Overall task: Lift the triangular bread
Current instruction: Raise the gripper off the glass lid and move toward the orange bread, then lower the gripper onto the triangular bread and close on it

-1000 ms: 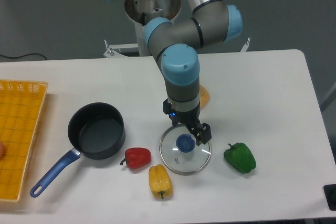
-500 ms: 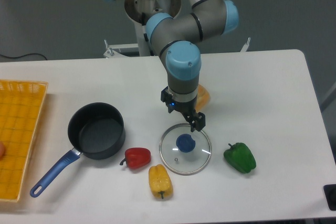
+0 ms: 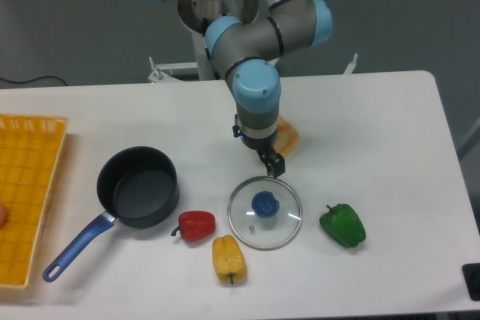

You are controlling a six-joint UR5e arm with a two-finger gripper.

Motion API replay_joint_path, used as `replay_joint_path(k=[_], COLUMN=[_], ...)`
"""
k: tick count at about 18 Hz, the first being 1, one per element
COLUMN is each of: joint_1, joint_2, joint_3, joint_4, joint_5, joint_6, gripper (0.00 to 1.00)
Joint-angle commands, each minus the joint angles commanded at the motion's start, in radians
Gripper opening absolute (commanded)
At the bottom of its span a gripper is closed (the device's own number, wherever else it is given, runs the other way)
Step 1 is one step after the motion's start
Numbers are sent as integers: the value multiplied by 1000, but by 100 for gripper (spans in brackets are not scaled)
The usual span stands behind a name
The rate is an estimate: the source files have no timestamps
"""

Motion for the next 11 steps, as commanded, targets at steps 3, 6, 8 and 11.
replay_joint_path(k=[3,6,8,11], joint_1=[26,58,63,61], joint_2=[3,6,8,6], joint_3=[-8,-8,0,-2], joint_4=[0,0,0,0], joint_5=[37,37,35,28], joint_6=[211,307,333,409], gripper=[100,100,100,100])
